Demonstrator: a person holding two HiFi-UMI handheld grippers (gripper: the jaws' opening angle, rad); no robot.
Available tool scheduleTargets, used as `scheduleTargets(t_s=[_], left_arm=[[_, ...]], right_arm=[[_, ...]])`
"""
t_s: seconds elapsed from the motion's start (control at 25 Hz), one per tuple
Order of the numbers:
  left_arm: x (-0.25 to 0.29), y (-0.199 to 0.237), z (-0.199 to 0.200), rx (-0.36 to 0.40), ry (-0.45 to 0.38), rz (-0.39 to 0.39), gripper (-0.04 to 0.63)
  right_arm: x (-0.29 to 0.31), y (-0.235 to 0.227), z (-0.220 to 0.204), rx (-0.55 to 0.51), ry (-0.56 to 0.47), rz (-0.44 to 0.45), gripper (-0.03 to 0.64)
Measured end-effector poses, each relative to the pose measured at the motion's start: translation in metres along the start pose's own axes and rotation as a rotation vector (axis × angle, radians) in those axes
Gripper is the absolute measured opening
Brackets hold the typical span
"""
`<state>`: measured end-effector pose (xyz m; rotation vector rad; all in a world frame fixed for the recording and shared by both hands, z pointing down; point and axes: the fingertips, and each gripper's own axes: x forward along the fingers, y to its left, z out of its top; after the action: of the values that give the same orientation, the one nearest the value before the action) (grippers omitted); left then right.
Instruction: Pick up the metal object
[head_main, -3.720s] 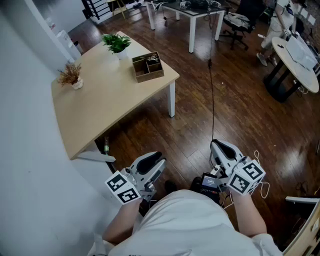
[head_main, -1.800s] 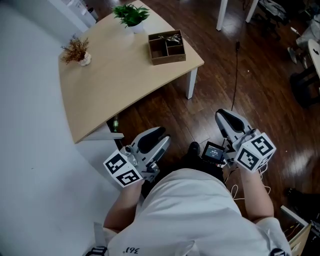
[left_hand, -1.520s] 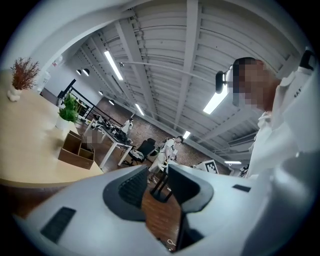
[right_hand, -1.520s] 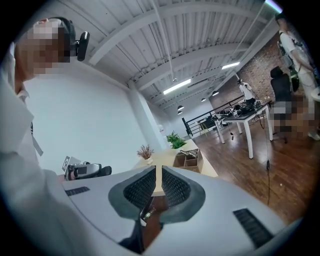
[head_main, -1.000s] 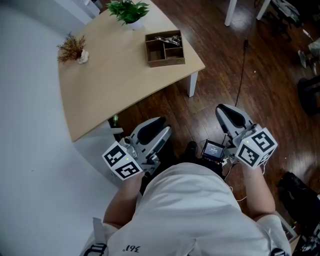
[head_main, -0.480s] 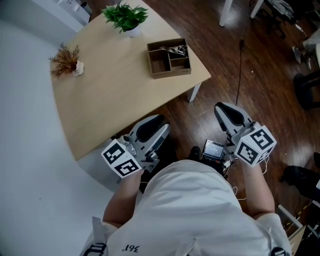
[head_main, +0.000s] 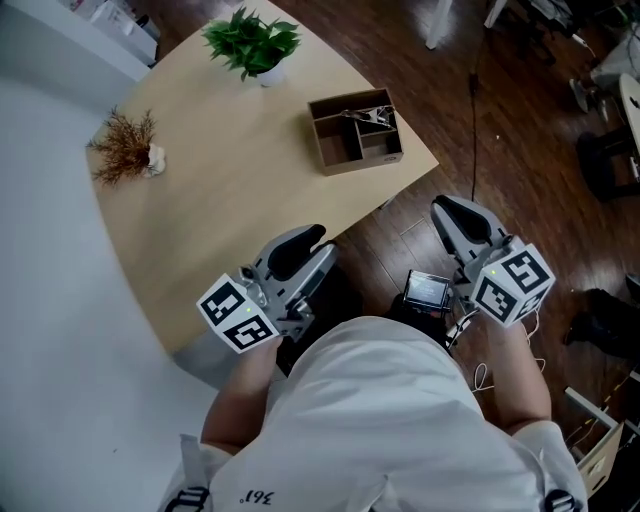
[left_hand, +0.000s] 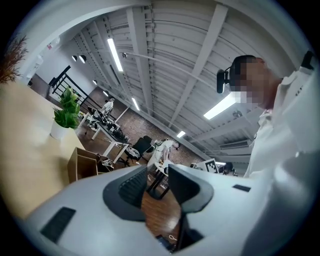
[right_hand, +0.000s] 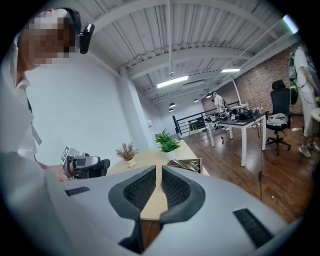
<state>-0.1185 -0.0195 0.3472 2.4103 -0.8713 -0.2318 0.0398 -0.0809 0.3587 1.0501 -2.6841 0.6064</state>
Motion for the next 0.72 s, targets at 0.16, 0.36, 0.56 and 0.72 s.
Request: scheduleTargets(t_s=[0.16,0.36,0.56,0.72], left_arm=[[-0.013,0.02,0.011,0.006,0.016,-0.03,0.112],[-0.02,0.033,0.019,0.007,0.03,-0.045,0.112],[-0.017,0.041,0.025,0.009,0.029,-0.054,0.112],[-0.01,0.043,0.028,0.018,0.021,-0.039,0.112]], right_arm=[[0.02,0.008,0.0,0.0,-0.002,-0.034,0.017],[0.032,0.017,0.003,-0.021,0.0,-0.058,0.017],[0.038,0.016,0.01,-0.066,0.001,-0.067,0.017],[0.04,0.008,0.015,-0.092,-0.002,-0.061,0.017]])
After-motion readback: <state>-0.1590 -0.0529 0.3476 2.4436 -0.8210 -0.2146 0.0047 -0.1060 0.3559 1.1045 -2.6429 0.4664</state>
